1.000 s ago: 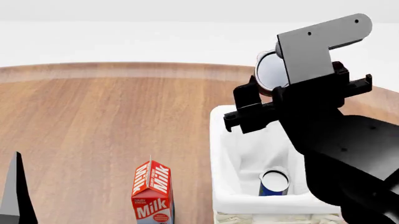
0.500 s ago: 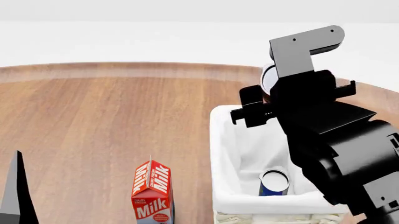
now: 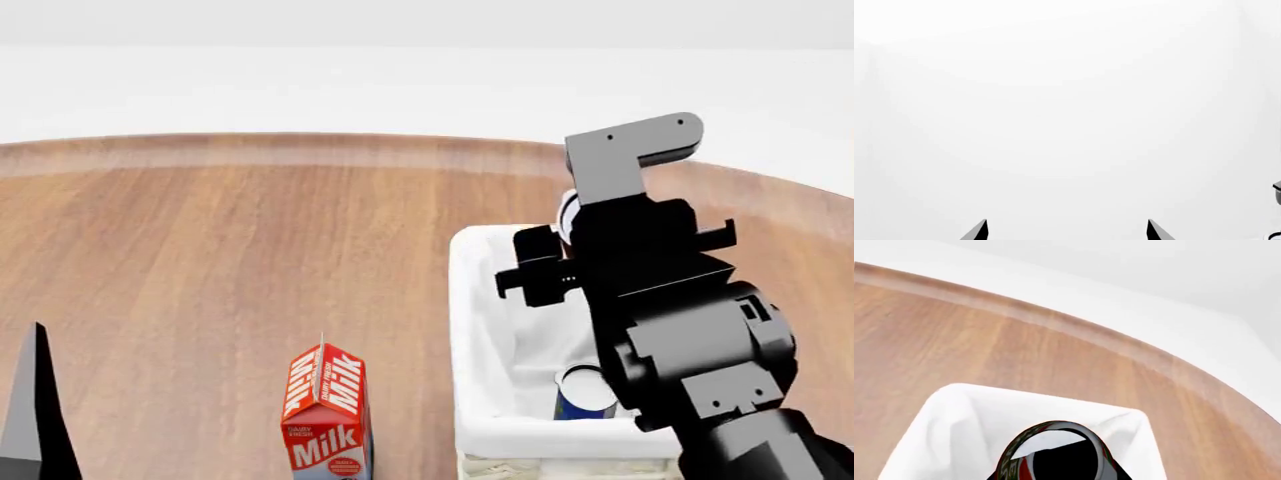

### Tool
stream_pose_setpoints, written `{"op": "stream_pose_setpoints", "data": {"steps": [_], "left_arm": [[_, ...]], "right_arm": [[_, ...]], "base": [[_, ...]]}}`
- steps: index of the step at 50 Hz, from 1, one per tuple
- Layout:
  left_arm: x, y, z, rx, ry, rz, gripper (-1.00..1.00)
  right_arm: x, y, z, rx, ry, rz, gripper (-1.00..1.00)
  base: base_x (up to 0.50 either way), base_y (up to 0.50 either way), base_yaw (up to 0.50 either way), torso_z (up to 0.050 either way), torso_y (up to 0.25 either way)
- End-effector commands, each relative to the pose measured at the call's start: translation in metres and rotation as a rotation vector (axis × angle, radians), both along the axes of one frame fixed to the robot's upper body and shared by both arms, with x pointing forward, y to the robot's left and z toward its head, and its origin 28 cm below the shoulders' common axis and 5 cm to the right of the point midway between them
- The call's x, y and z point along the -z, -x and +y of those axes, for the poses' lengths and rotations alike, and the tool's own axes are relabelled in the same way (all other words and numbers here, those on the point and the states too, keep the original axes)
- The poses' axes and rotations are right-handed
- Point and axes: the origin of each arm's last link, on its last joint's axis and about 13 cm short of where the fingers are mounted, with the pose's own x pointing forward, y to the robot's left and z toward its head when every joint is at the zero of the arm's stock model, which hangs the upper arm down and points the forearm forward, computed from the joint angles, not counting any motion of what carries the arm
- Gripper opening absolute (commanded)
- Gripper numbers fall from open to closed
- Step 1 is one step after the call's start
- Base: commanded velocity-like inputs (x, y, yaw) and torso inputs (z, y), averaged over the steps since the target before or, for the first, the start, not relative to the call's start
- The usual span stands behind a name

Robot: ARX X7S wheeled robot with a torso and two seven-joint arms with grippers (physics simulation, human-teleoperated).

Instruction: Pick up the alphabet soup and the tomato sauce, and put them in the basket.

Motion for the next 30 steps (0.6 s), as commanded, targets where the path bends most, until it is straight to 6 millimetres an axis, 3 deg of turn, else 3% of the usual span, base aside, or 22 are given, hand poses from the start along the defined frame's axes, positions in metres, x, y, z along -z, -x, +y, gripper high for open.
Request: {"op": "stream_pose_setpoints", "data": {"steps": [1,30], "left_arm": [[0.0,0.0,0.0,0.001,0.001,0.0,1.0],[0.0,0.0,0.0,0.001,0.002,0.002,1.0]], "right_arm": [[0.013,-0.007,-0.002,0.02,0.022,0.026,-1.0],[0.048,0.001,0.003,0.101,-0.17,0.196,-1.0]], "base": [[0.0,0.0,0.0,0.0,0.0],[0.0,0.0,0.0,0.0,0.0]]}}
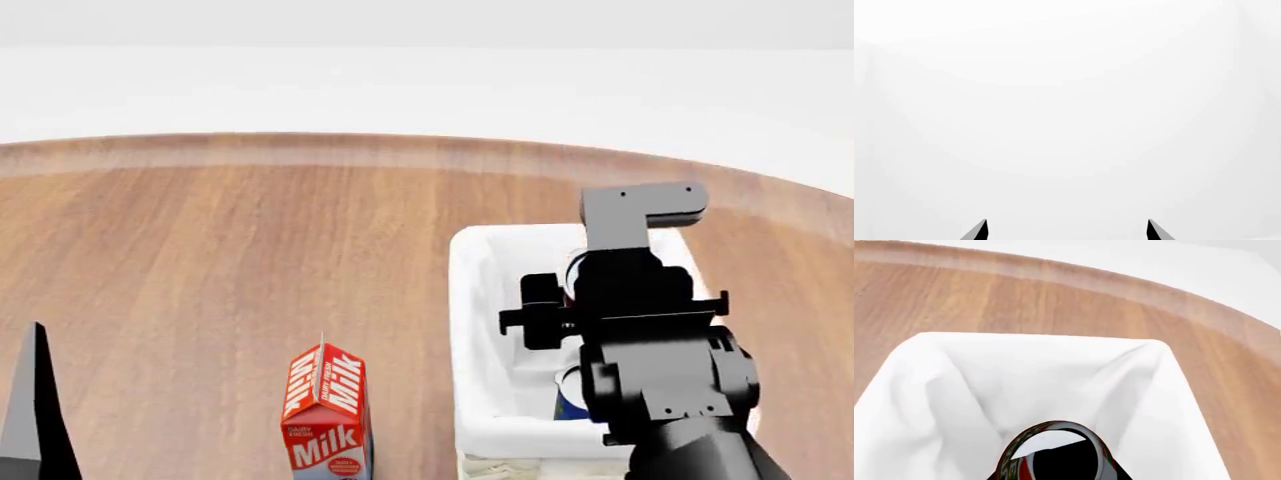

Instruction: Pick up the alphabet soup and the tomato sauce, and put them in the basket.

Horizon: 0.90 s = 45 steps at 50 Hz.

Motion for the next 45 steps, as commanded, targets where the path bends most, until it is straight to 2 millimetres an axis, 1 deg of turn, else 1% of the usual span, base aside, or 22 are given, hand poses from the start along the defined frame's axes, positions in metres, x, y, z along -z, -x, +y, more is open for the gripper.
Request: {"op": "stream_pose_setpoints", "data": {"steps": [1,3,16,28,29,33,40,45], "left_arm": [[0.0,0.0,0.0,0.0,0.0,0.001,1.0],[0.001,0.0,0.0,0.0,0.0,0.002,1.0],[0.002,0.0,0.001,-0.001,0.001,0.003,1.0],[0.001,-0.001,0.001,0.0,0.0,0.003,1.0],[0.001,-0.001,0.001,0.0,0.0,0.003,1.0],[0.001,0.0,0.001,0.0,0.0,0.003,1.0],[0.001,-0.001,0.0,0.001,-0.001,0.004,1.0],[0.002,0.0,0.0,0.001,-0.001,0.005,1.0]], "right_arm": [[0.009,0.005,0.004,0.004,-0.081,0.067,-1.0],[0.011,0.005,0.004,0.004,-0.065,0.07,-1.0],[0.011,0.005,0.001,0.016,-0.064,0.072,-1.0],[0.005,0.003,0.0,0.028,-0.047,0.058,-1.0],[0.005,0.003,0.0,0.028,-0.049,0.059,1.0],[0.004,0.003,0.0,0.029,-0.039,0.059,1.0],[-0.003,0.0,0.0,0.019,-0.036,0.038,1.0],[-0.015,-0.005,0.003,0.007,-0.037,-0.021,1.0]], "base": [[0.0,0.0,0.0,0.0,0.0],[0.0,0.0,0.0,0.0,0.0],[0.0,0.0,0.0,0.0,0.0],[0.0,0.0,0.0,0.0,0.0],[0.0,0.0,0.0,0.0,0.0],[0.0,0.0,0.0,0.0,0.0],[0.0,0.0,0.0,0.0,0.0],[0.0,0.0,0.0,0.0,0.0]]}}
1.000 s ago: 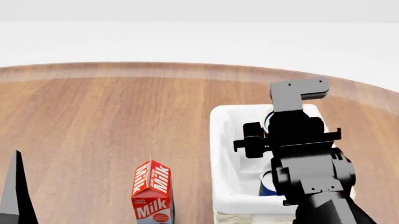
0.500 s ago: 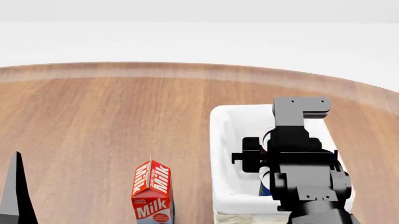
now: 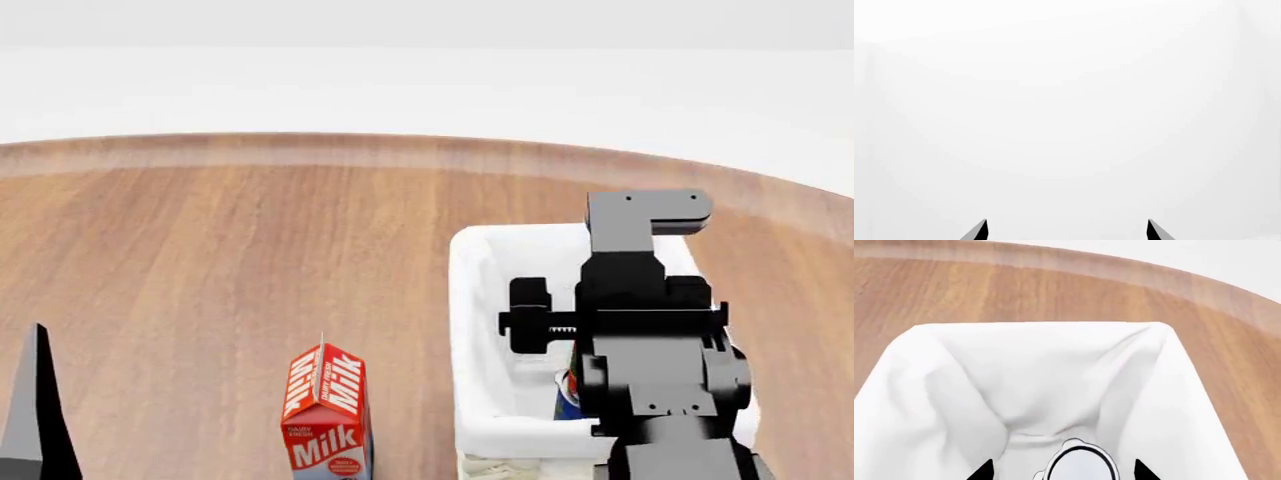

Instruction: Pick up the alphabet soup and the tomato sauce, and put them in the basket.

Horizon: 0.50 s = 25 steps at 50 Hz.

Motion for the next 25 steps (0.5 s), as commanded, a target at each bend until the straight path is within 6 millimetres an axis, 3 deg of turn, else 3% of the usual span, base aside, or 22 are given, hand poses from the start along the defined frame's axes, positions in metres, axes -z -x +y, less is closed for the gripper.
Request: {"op": "stream_pose_setpoints", "data": {"steps": [1,8,25], "left_arm": [[0.0,0.0,0.0,0.001,0.0,0.002,1.0],[0.0,0.0,0.0,0.002,0.0,0.002,1.0],[0.0,0.0,0.0,0.003,0.001,0.0,1.0]], "right_arm": [[-0.019,-0.009,0.003,-0.015,0.018,-0.098,1.0],[-0.039,-0.016,0.006,-0.024,0.019,-0.25,1.0],[-0.062,-0.012,0.011,-0.062,-0.014,-0.499,1.0]], "base": [[0.0,0.0,0.0,0.0,0.0],[0.0,0.0,0.0,0.0,0.0],[0.0,0.0,0.0,0.0,0.0]]}}
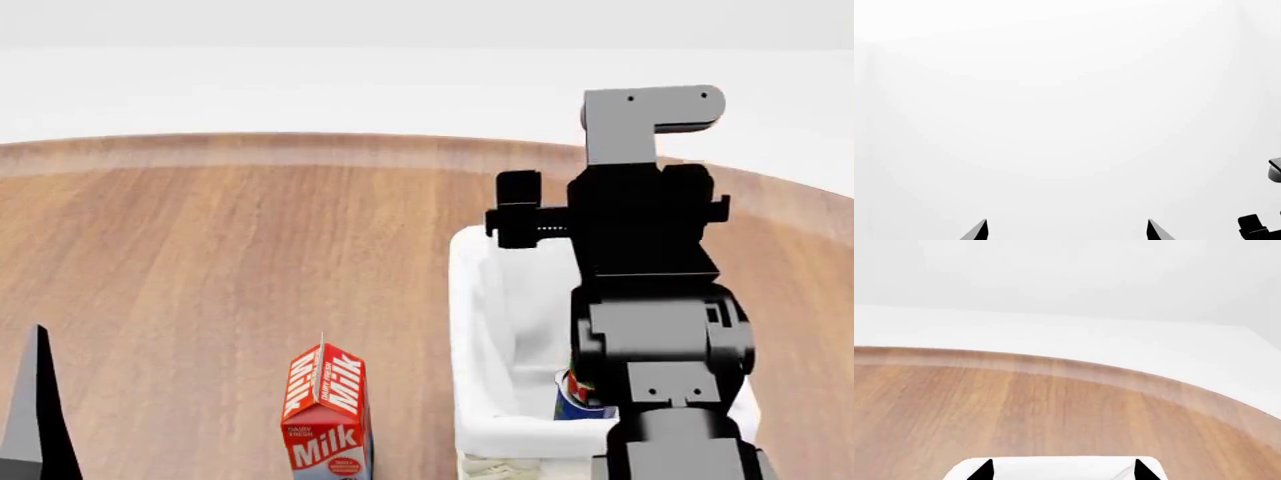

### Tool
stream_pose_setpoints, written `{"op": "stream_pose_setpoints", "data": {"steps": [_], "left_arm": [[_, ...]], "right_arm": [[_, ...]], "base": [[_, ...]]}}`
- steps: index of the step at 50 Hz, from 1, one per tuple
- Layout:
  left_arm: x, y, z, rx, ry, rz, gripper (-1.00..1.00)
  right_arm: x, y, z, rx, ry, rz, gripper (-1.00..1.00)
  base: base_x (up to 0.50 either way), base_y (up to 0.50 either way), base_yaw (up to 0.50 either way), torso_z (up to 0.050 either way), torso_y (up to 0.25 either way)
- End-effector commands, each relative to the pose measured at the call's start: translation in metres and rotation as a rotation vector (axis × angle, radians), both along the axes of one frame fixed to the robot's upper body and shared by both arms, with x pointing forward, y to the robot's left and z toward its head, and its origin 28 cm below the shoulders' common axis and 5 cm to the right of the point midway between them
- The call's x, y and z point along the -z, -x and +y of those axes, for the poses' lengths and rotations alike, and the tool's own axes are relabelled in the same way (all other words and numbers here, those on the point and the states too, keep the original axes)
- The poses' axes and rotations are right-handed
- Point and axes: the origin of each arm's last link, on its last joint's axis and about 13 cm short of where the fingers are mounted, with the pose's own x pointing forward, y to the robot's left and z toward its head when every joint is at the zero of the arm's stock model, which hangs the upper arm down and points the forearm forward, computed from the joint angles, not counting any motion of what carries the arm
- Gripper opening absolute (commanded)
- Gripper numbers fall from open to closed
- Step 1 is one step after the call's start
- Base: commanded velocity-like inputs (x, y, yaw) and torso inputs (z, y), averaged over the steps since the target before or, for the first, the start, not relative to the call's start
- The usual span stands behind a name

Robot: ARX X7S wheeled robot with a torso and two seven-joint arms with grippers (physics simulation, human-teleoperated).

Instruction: Pick up the alphabet soup and the tomato sauce, and put them in the basket.

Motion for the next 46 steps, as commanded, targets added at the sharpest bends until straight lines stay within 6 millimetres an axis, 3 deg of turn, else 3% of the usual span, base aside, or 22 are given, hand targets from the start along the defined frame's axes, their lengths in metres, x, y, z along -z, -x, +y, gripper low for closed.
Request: {"op": "stream_pose_setpoints", "data": {"steps": [1,23,46], "left_arm": [[0.0,0.0,0.0,0.001,0.0,0.0,1.0],[0.0,0.0,0.0,0.0,-0.001,-0.002,1.0],[-0.001,0.002,0.0,0.001,-0.001,-0.004,1.0]], "right_arm": [[-0.016,0.003,0.003,-0.025,-0.013,-0.166,1.0],[-0.043,0.012,0.004,0.033,-0.001,-0.576,1.0],[-0.063,0.03,0.007,0.053,-0.03,-0.84,1.0]], "base": [[0.0,0.0,0.0,0.0,0.0],[0.0,0.0,0.0,0.0,0.0],[0.0,0.0,0.0,0.0,0.0]]}}
